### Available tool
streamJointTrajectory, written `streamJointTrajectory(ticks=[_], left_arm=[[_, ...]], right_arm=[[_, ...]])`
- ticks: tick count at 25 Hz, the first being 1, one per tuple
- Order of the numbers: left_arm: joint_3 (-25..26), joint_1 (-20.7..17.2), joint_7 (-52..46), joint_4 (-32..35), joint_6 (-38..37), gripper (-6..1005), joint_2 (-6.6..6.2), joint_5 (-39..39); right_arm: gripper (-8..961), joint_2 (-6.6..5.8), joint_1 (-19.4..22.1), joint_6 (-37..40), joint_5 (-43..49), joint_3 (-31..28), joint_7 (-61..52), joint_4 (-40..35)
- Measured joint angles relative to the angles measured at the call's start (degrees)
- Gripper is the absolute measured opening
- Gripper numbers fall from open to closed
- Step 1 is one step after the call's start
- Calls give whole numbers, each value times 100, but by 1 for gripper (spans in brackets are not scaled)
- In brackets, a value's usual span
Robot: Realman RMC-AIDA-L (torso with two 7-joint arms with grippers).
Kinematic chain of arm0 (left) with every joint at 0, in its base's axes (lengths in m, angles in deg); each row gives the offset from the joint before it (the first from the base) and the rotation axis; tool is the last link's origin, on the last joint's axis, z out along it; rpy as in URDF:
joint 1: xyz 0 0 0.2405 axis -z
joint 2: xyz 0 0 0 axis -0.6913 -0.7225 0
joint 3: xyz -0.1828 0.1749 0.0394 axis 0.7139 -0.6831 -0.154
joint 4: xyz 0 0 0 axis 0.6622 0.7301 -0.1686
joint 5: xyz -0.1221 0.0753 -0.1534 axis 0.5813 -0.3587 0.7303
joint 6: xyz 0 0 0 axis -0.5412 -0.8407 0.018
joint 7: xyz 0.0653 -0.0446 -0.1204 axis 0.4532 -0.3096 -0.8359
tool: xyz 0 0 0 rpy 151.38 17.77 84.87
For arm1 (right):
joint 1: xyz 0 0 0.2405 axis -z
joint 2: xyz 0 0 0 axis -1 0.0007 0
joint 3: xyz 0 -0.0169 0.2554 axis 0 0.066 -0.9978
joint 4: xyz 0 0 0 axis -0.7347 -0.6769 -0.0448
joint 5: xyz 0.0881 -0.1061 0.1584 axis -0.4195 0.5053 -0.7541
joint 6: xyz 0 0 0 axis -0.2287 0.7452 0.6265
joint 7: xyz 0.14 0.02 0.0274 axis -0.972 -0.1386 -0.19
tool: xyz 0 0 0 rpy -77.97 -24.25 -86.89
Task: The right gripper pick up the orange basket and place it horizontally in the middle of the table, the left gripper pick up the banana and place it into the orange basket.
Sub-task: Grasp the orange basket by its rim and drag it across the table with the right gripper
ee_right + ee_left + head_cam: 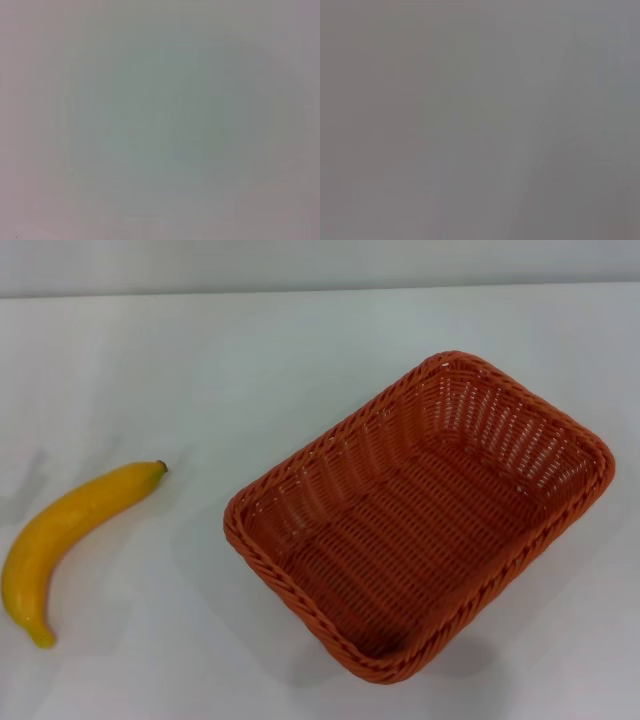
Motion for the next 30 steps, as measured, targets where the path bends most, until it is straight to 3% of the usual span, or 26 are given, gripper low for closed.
streamJointTrajectory(ticks=[13,20,24,26,30], left_arm=[[43,71,-147,140,4,827,-19,0],[35,115,-183,187,8,824,-14,-1],[33,128,-187,211,10,823,-17,-1],[21,133,-192,210,10,822,-18,-1],[5,161,-195,209,11,820,-18,-33]], right_arm=[[871,-3,0,12,-314,42,129,188],[869,-13,-152,344,-265,1077,-1792,-1382],[869,-129,-233,447,-196,2170,-3327,-2653],[870,-249,-292,439,-94,2743,-4106,-3275],[870,-635,-532,347,325,3954,-5653,-4434]])
